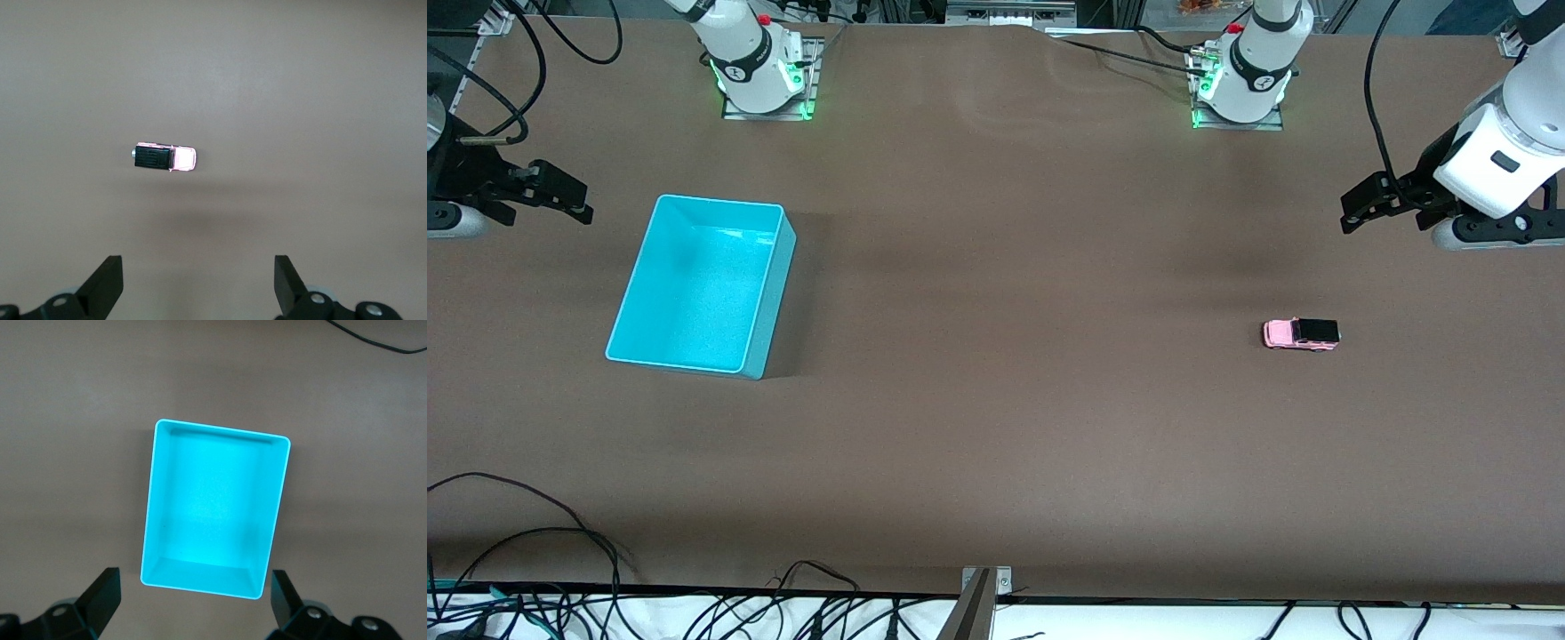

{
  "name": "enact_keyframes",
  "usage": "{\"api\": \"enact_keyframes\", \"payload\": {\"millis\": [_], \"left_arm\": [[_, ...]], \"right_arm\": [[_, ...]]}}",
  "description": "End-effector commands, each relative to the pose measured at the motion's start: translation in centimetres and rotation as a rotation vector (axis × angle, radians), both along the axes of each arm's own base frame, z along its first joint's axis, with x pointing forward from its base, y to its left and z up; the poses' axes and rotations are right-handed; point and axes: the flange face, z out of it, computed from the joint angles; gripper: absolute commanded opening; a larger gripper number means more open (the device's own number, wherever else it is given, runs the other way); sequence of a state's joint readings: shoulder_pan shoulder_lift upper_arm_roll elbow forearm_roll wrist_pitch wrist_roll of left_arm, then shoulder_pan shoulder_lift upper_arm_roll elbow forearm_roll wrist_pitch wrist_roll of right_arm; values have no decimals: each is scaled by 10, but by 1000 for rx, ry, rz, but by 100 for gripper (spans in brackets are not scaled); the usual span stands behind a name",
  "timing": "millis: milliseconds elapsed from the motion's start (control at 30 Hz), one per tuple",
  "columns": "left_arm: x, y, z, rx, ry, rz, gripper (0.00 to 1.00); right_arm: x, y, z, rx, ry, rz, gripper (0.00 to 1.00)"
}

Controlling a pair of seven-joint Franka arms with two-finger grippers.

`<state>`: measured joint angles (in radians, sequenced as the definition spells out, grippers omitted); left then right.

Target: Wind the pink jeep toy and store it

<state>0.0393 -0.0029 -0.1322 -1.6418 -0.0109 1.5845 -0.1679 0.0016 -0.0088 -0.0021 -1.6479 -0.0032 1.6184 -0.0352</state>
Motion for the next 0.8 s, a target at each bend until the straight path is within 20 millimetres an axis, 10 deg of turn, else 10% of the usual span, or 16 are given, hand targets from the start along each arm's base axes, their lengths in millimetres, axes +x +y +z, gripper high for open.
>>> {"api": "enact_keyframes", "payload": {"millis": [0,767], "left_arm": [[6,1,-10,-8,50,-17,100],[-4,-7,-6,0,74,-53,100]], "right_arm": [[-2,-1,7,20,2,-5,100],[-2,-1,7,20,2,-5,100]]}}
